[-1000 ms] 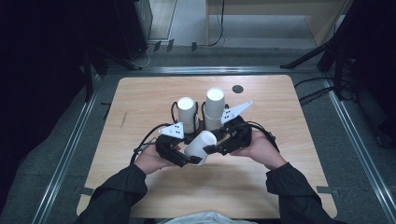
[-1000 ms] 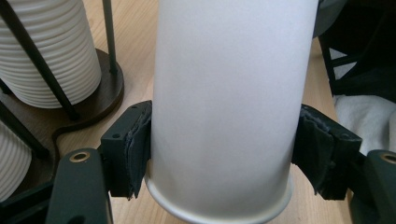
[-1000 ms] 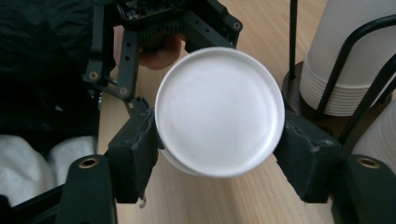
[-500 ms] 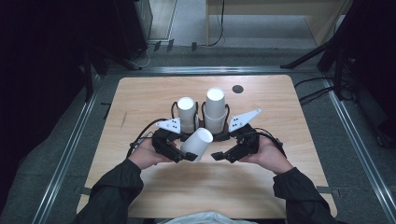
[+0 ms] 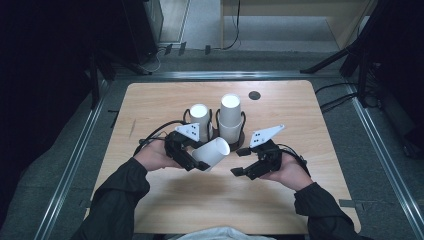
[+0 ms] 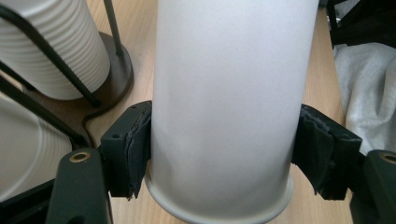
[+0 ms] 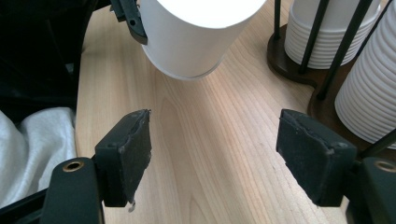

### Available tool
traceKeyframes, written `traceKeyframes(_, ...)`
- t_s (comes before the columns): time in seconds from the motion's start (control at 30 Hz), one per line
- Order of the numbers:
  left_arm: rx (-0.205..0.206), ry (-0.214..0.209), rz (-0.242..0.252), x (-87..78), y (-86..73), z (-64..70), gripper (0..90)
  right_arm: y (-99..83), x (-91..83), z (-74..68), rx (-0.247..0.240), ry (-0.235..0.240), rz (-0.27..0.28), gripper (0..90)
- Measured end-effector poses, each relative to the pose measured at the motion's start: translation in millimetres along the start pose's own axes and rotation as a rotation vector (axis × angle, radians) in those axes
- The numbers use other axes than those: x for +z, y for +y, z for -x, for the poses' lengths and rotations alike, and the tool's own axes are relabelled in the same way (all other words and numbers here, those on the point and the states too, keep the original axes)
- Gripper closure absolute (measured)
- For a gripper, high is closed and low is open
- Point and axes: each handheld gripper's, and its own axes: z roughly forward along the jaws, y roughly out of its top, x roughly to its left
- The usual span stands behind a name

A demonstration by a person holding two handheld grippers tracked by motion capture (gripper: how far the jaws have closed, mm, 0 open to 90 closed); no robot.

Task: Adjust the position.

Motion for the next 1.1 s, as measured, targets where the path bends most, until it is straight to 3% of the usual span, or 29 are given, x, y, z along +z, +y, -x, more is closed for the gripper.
traceKeyframes(0.13, 0.003, 0.015, -0.025, 3.4, 2.3, -0.2, 26.7, -1.0, 0.7, 1.4, 0.004, -0.002, 0.000, 26.3)
traceKeyframes(0.27, 0.042, 0.008, -0.086, 10.3, -1.1, 3.7, 26.7, -1.4, 2.1, 1.9, -0.008, 0.001, 0.002, 26.4)
traceKeyframes(0.67, 0.044, -0.065, -0.137, 30.5, -4.1, 3.8, 26.9, 1.3, 12.6, -3.1, -0.052, 0.020, -0.009, 24.7)
traceKeyframes(0.8, 0.062, -0.087, -0.158, 37.2, -1.5, 5.4, 26.9, 2.4, 19.2, -5.3, -0.073, 0.034, -0.024, 23.9)
traceKeyframes(1.0, 0.081, -0.096, -0.170, 43.3, 1.0, 8.0, 26.8, 7.7, 29.4, -8.2, -0.099, 0.052, -0.037, 23.6)
traceKeyframes(1.1, 0.074, -0.088, -0.182, 45.0, 1.0, 7.5, 26.6, 9.7, 32.3, -11.0, -0.127, 0.045, -0.046, 29.2)
